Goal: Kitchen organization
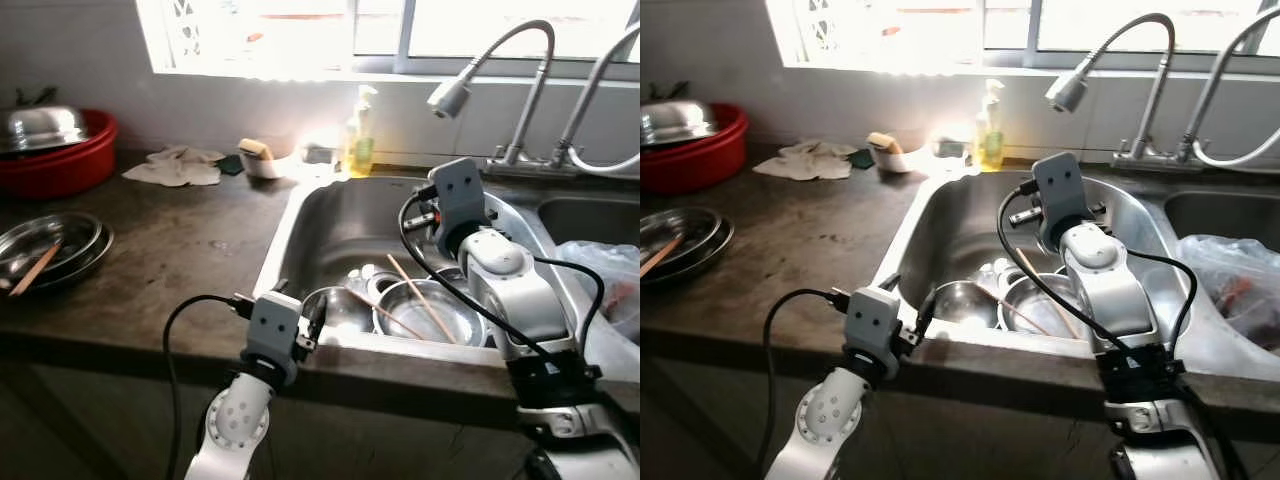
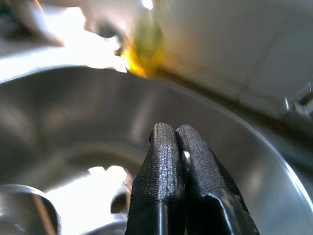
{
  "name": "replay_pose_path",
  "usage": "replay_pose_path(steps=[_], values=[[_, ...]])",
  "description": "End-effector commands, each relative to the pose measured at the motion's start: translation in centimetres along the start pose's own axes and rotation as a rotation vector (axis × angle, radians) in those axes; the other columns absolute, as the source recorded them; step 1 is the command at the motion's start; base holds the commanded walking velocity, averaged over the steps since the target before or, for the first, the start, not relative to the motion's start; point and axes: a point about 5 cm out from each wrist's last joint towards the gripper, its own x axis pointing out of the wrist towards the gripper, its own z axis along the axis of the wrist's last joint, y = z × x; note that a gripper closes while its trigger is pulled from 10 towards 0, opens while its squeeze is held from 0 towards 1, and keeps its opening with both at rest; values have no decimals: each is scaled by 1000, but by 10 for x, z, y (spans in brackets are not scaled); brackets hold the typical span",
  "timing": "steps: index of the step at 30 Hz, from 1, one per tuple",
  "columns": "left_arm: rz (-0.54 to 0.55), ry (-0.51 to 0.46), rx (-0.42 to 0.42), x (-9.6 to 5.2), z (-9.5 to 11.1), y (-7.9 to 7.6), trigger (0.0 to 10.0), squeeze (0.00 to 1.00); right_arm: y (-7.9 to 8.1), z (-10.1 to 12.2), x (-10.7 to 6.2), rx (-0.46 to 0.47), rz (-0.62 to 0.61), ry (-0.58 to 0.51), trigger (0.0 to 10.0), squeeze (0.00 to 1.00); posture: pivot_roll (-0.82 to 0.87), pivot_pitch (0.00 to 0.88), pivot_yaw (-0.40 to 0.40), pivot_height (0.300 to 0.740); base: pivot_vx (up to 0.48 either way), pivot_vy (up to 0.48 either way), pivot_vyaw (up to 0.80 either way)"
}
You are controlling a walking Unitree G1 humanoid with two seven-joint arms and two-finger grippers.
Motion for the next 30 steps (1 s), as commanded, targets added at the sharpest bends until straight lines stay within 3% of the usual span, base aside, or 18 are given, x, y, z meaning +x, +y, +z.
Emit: replay_pose_path(steps=[1, 7, 14, 15, 16, 23, 27, 28, 30], values=[[12, -8, 11, -2, 2, 5, 10000, 0, 9, 3, 7, -22, 62, 26, 10000, 0, 183, 0, -47, 740, 0, 0, 0], [-8, -5, 1, -5, 3, 0, 10000, 0, 18, -17, 14, -104, 144, 122, 10000, 0, 192, 0, -53, 740, 0, 0, 0], [0, -3, 6, -6, 3, 0, 10000, 0, 23, -31, 19, -107, 171, 181, 10000, 0, 200, 0, -58, 740, 0, 0, 0], [0, -2, 6, -7, 2, 0, 10000, 0, 23, -33, 20, -108, 175, 189, 10000, 369, 201, 0, -56, 740, 0, 0, 0], [-1, -1, 7, -7, 2, 0, 10000, 0, 23, -34, 20, -110, 172, 193, 10000, 1000, 201, 0, -56, 740, 0, 0, 0], [-3, 0, 8, -7, 2, 0, 10000, 0, 23, -38, 21, -116, 161, 196, 10000, 1000, 200, 0, -58, 740, 0, 0, 0], [-4, 0, 8, -8, 1, 0, 10000, 0, 21, -33, 18, -96, 123, 139, 10000, 1000, 199, 0, -57, 740, 0, 0, 0], [-4, -1, 8, -7, 1, 0, 10000, 0, 21, -30, 17, -85, 116, 111, 10000, 0, 199, 0, -56, 740, 0, 0, 0], [-2, -1, 8, -7, 1, 0, 10000, 0, 21, -25, 13, -71, 97, 61, 10000, 0, 199, 0, -56, 740, 0, 0, 0]])
